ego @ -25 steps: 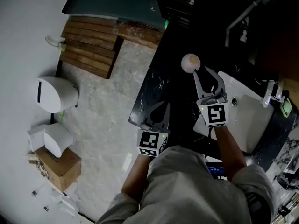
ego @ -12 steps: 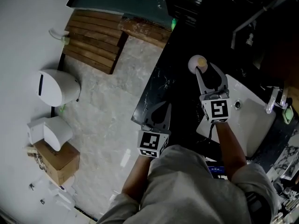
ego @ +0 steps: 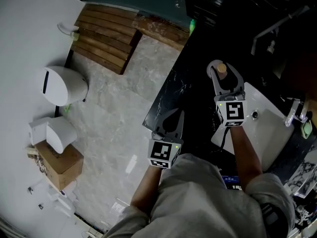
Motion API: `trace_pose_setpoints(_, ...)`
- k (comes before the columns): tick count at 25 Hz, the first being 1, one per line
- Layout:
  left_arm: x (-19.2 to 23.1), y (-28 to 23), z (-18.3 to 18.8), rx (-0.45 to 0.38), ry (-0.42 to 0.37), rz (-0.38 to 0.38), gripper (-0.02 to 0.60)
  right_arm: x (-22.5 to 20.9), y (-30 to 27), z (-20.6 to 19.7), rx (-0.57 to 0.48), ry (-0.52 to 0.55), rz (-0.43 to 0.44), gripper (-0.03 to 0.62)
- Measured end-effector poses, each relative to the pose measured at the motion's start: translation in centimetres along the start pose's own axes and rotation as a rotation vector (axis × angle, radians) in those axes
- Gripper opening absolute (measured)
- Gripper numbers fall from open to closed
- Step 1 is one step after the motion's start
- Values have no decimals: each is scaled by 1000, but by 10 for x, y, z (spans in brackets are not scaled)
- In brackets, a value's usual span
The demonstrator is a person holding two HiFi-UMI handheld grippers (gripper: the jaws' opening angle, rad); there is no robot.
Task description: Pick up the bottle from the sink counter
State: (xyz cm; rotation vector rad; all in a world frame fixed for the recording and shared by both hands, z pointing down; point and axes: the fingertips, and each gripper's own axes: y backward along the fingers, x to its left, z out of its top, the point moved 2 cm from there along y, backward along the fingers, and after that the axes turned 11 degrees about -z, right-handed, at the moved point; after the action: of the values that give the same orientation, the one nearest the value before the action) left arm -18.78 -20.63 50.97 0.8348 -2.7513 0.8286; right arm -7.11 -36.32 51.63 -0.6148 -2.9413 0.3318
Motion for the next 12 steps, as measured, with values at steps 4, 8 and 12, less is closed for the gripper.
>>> trace_pose_setpoints(4, 4, 3, -2, -6, 8, 15, 12, 1, -4, -2, -6, -8, -8, 163)
trace_pose_setpoints(8, 4, 6, -6, 1, 14, 22, 12, 2, -7, -1, -9, -12, -5, 163)
trace_pose_setpoints(12, 6, 9, -7, 3, 20, 29, 12, 1, -10, 2, -12, -24, -7, 162)
